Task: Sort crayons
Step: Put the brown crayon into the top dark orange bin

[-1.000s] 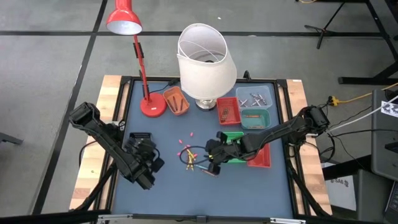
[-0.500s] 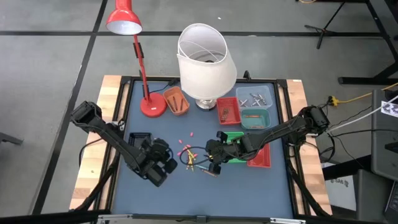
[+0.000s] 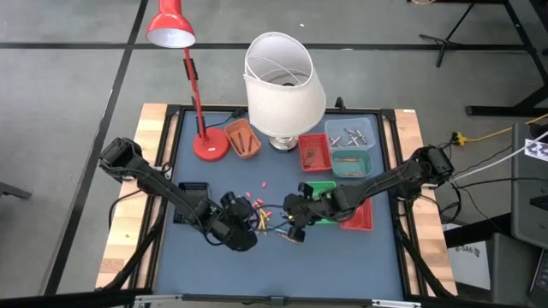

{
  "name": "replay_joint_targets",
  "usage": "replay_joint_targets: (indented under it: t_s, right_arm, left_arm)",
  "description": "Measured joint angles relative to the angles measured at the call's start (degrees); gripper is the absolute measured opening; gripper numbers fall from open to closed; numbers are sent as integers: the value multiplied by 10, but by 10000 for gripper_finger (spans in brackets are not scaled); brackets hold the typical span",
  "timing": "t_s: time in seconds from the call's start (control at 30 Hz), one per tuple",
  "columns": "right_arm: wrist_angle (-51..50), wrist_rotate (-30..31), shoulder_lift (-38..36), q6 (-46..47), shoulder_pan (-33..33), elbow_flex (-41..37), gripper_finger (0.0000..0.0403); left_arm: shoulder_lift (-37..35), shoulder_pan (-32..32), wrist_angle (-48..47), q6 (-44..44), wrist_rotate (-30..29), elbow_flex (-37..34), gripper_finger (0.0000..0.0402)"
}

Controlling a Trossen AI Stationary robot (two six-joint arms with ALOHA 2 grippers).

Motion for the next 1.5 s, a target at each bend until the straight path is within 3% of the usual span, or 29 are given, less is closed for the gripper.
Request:
replay_joint_targets:
  t_s: [0.37, 0.8, 1.1, 1.5]
  right_arm:
    - [0, 54, 1, 10, 74, 0, 131]
    - [23, 53, 57, 17, 127, -1, 131]
    - [26, 53, 121, 17, 120, -1, 131]
    - [23, 38, 139, 31, 120, -1, 131]
  left_arm:
    - [0, 0, 1, 4, 0, 0, 87]
    - [0, 0, 2, 4, 0, 0, 87]
    - [0, -2, 1, 4, 0, 0, 87]
    - [0, -2, 0, 5, 1, 0, 87]
